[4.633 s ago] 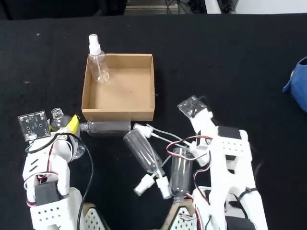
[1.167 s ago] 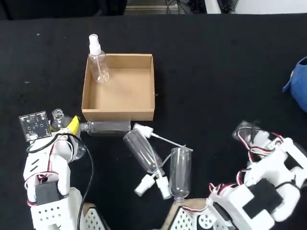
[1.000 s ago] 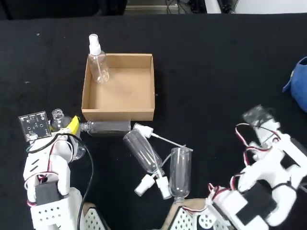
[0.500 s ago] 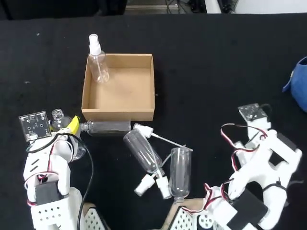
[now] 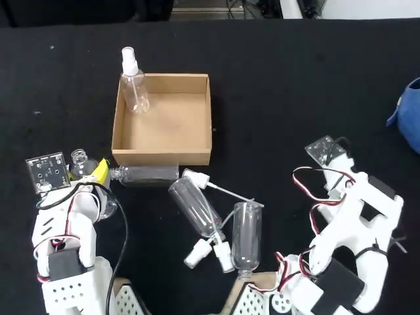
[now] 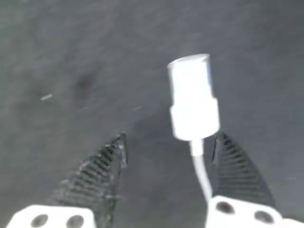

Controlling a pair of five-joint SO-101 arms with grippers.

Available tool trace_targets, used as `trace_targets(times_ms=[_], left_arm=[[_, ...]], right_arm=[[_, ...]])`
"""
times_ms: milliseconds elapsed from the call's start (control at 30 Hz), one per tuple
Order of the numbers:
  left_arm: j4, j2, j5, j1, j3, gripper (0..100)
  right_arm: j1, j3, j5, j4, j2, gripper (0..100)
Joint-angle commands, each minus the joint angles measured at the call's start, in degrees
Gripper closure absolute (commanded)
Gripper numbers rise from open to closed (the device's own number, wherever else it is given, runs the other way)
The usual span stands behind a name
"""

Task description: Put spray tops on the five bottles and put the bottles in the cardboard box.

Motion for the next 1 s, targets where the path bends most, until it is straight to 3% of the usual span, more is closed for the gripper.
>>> trace_targets(times_ms=[0, 300, 700, 767, 833, 967], left_arm=[[-0.79, -0.70, 0.00, 0.13, -0.92, 97], [-0.79, -0.70, 0.00, 0.13, -0.84, 97], [-0.79, -0.70, 0.00, 0.13, -0.75, 97], [-0.79, -0.70, 0.00, 0.13, -0.84, 97], [-0.79, -0.70, 0.00, 0.13, -0.84, 97], [-0.79, -0.70, 0.00, 0.22, -0.92, 97]], right_arm=[[-0.79, -2.77, 3.96, -6.86, -2.59, 73.4], [-2.02, -5.32, 6.59, -7.65, 2.24, 79.3], [-0.70, -12.18, 10.37, -7.12, 15.60, 80.0], [-0.97, -12.09, 10.46, -7.12, 15.52, 86.5], [-1.23, -12.09, 10.46, -7.12, 15.43, 99.2], [-1.23, -12.62, 10.11, -4.92, 13.05, 99.0]])
